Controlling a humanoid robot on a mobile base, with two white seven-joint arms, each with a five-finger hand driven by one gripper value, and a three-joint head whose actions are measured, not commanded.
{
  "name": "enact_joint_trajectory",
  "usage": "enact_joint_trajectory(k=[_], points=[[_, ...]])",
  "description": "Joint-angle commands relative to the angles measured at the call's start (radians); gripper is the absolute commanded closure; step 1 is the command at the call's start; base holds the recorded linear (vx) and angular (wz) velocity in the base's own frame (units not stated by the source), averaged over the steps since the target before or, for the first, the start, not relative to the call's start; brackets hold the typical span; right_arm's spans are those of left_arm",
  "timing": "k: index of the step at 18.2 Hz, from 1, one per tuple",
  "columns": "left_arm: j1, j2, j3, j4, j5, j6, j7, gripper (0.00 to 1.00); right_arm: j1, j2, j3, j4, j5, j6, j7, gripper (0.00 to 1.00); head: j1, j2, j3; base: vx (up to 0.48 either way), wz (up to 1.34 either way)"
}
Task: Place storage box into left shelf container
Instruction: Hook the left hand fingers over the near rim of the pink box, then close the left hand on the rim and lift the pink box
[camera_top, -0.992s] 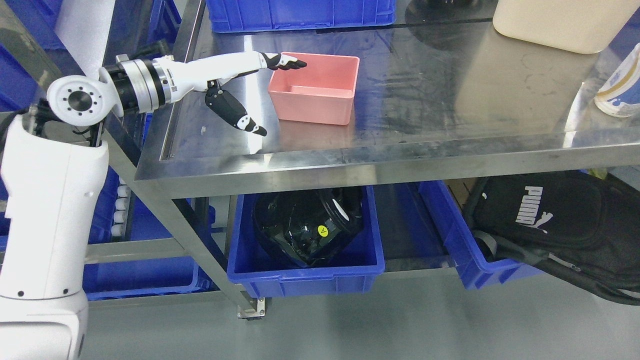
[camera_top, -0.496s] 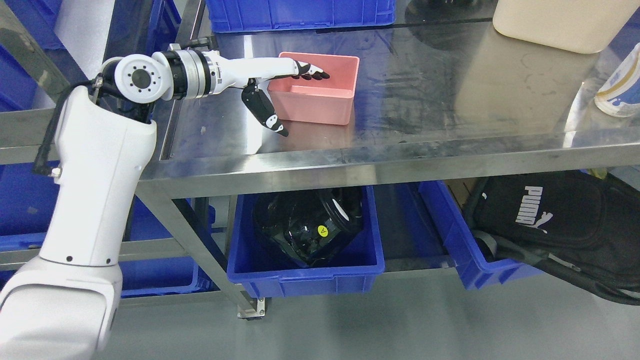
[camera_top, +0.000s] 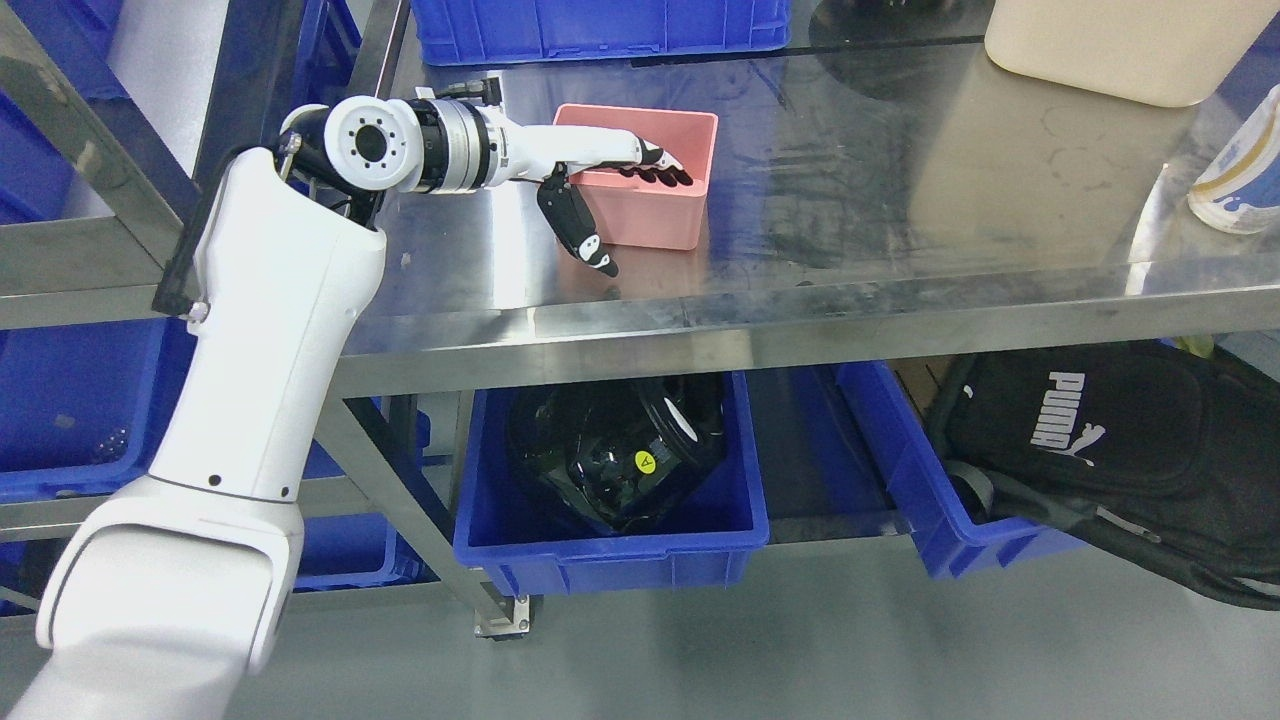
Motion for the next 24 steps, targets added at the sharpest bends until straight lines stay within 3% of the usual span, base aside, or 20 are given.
enact_joint_trajectory(k=[1, 6, 9, 14, 22, 24], points=[[-0.007, -0.061, 0.071, 0.145, -0.034, 0.001, -0.002, 0.39, 0.026, -0.017, 0.000, -0.017, -0.003, 0.000, 0.177, 0.00, 0.0000, 0.000, 0.000, 0.000, 0.00], [0.002, -0.061, 0.181, 0.149, -0.028, -0.024, -0.003, 0.81, 0.026, -0.017, 0.000, -0.017, -0.003, 0.000, 0.177, 0.00, 0.0000, 0.000, 0.000, 0.000, 0.00], [0.007, -0.061, 0.250, 0.157, -0.028, -0.086, -0.003, 0.96, 0.026, -0.017, 0.000, -0.017, -0.003, 0.000, 0.177, 0.00, 0.0000, 0.000, 0.000, 0.000, 0.00], [0.030, -0.061, 0.395, 0.140, -0.021, -0.252, 0.002, 0.99, 0.026, -0.017, 0.000, -0.017, -0.003, 0.000, 0.177, 0.00, 0.0000, 0.000, 0.000, 0.000, 0.00], [0.116, -0.061, 0.560, -0.081, -0.013, -0.481, -0.005, 0.99, 0.026, -0.017, 0.000, -0.017, -0.003, 0.000, 0.177, 0.00, 0.0000, 0.000, 0.000, 0.000, 0.00], [0.116, -0.061, 0.576, -0.125, -0.010, -0.496, -0.006, 0.99, 0.026, -0.017, 0.000, -0.017, -0.003, 0.000, 0.177, 0.00, 0.0000, 0.000, 0.000, 0.000, 0.00]])
